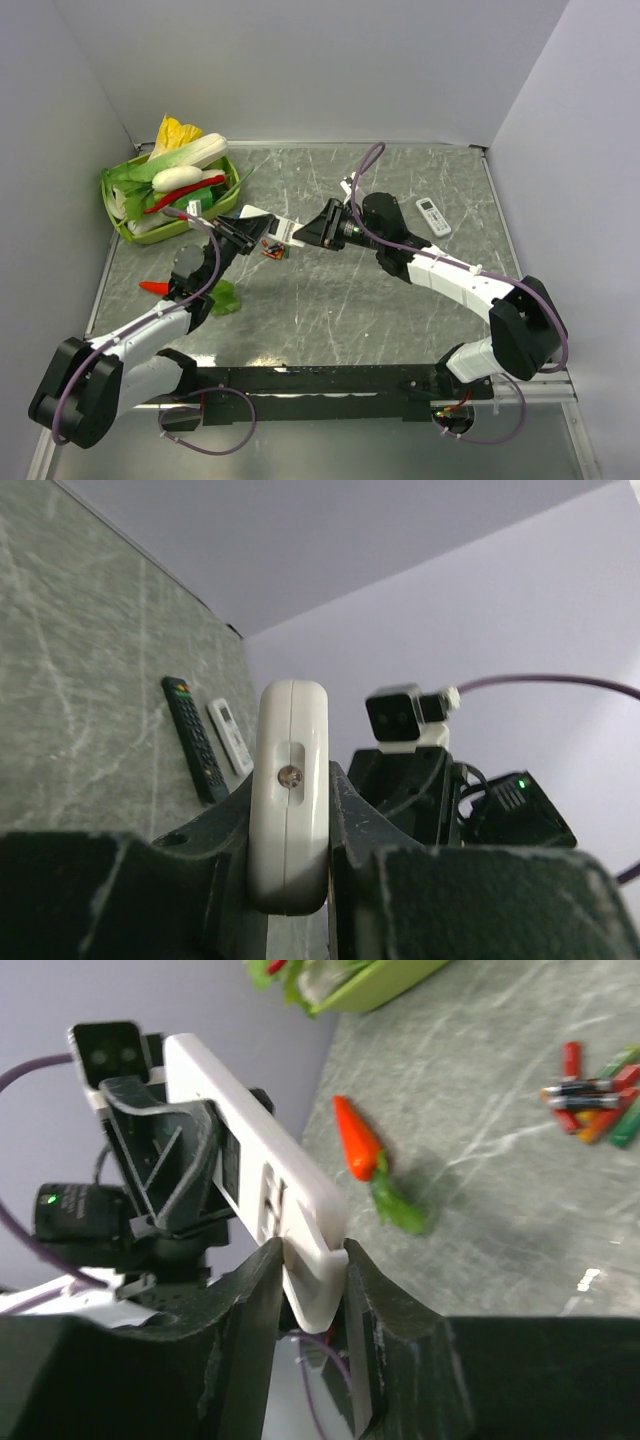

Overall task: Load the batteries into the remote control
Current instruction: Remove the battery cover from the remote control, then place the battery cover at the center of the board.

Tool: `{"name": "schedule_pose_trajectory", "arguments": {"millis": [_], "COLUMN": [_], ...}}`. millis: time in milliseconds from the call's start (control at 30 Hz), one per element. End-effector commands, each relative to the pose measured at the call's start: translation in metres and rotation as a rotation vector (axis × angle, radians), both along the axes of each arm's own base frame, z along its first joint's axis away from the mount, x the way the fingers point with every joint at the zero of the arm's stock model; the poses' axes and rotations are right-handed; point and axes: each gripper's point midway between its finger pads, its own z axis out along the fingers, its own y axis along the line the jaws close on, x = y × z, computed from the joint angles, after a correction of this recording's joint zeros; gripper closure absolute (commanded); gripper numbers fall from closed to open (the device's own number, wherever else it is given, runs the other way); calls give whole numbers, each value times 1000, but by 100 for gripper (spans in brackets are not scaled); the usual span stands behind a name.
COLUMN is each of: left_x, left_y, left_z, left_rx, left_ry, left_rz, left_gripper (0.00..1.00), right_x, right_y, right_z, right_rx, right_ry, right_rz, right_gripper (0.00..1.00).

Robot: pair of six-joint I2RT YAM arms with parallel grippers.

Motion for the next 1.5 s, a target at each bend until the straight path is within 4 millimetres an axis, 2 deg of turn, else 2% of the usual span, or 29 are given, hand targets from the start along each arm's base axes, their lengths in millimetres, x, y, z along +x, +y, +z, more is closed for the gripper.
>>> {"name": "schedule_pose_trajectory", "arguments": {"millis": [0,67,267,400,500,533,567,600,633,700,733,800,833,900,933,1100,1233,1467], "left_x": [16,17,19,17,17,19,18,17,17,13,13,10,9,6,6,1,0,1], "left_y": [22,22,19,23,31,35,39,42,48,54,58,60,62,64,65,67,68,69], "left_z": [24,23,16,-4,-17,-24,-25,-34,-38,-42,-42,-41,-41,-39,-38,-35,-32,-32], "left_rx": [-34,-31,-11,32,56,69,70,77,80,76,76,88,95,105,108,115,115,122], "left_ry": [-85,-85,-71,-23,11,34,36,56,67,78,78,73,74,66,64,56,49,46], "left_rz": [131,131,126,138,180,192,201,208,221,229,235,237,241,243,245,250,253,257], "left_gripper": [98,98,98,98,98,98,98,98,98,98,98,98,98,98,99,98,99,99], "right_x": [6,5,5,7,10,12,11,11,13,13,12,13,13,15,16,26,31,28], "right_y": [-17,-15,-13,-22,-36,-45,-48,-52,-60,-63,-65,-63,-62,-57,-56,-50,-51,-64], "right_z": [-26,-27,-16,-15,-24,-34,-36,-41,-54,-66,-83,-93,-109,-115,-130,-155,-179,-212], "right_rx": [-88,-84,-58,-70,-83,-94,-86,-90,-107,-119,-138,-136,-148,-126,-132,-131,-181,-299], "right_ry": [40,36,-5,-25,-14,1,1,8,30,42,72,76,119,121,157,187,225,282], "right_rz": [-69,-57,-37,-48,-67,-84,-76,-78,-92,-86,-86,-76,-73,-58,-60,-61,-76,-103], "right_gripper": [69,69,90,98,100,100,100,100,100,100,100,100,100,100,100,100,100,90]}}
